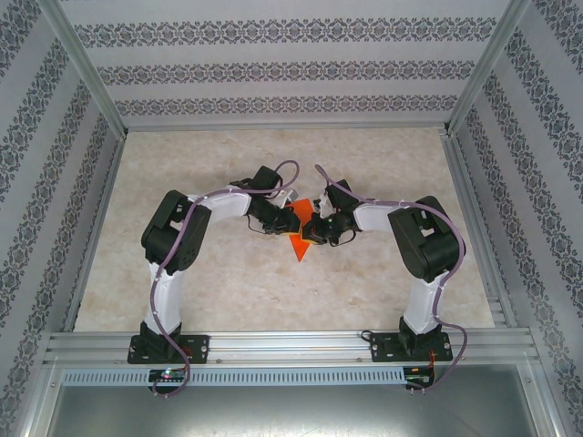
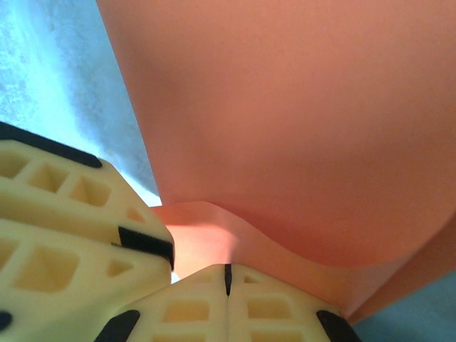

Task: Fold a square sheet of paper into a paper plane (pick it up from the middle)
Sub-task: Third fold the triangle at the center of the table.

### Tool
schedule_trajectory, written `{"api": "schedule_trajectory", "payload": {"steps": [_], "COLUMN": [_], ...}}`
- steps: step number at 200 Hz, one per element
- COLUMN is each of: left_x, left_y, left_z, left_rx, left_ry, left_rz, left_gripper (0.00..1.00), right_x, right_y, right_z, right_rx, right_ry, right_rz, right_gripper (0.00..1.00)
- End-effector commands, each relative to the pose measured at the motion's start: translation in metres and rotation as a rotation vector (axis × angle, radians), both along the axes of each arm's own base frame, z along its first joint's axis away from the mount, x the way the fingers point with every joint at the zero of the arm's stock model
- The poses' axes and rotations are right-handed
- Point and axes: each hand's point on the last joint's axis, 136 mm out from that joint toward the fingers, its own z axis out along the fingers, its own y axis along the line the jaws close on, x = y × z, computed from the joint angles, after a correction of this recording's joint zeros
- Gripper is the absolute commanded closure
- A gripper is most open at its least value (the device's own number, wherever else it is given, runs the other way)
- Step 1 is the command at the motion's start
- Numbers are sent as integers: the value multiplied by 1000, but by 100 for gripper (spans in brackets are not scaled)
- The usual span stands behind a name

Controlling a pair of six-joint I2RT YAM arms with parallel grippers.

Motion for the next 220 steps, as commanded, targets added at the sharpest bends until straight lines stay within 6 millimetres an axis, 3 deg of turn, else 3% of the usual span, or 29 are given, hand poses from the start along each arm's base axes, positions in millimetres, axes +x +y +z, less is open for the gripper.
{"api": "schedule_trajectory", "payload": {"steps": [1, 75, 126, 190, 220], "left_x": [-5, -8, -14, -20, -21], "left_y": [-2, 6, 24, 33, 34], "left_z": [-8, -32, -53, -66, -67], "left_rx": [33, 93, 202, 251, 252], "left_ry": [7, 37, 35, 34, 30], "left_rz": [-37, -34, -45, -63, -66], "left_gripper": [85, 87, 87, 88, 88], "right_x": [-15, -13, -7, 17, 24], "right_y": [-13, -15, -13, -10, -6], "right_z": [-14, -9, 2, 34, 28], "right_rx": [-53, -50, -8, 113, 126], "right_ry": [40, 25, 2, -69, -51], "right_rz": [5, -5, -28, -129, -139], "right_gripper": [100, 100, 96, 96, 99]}}
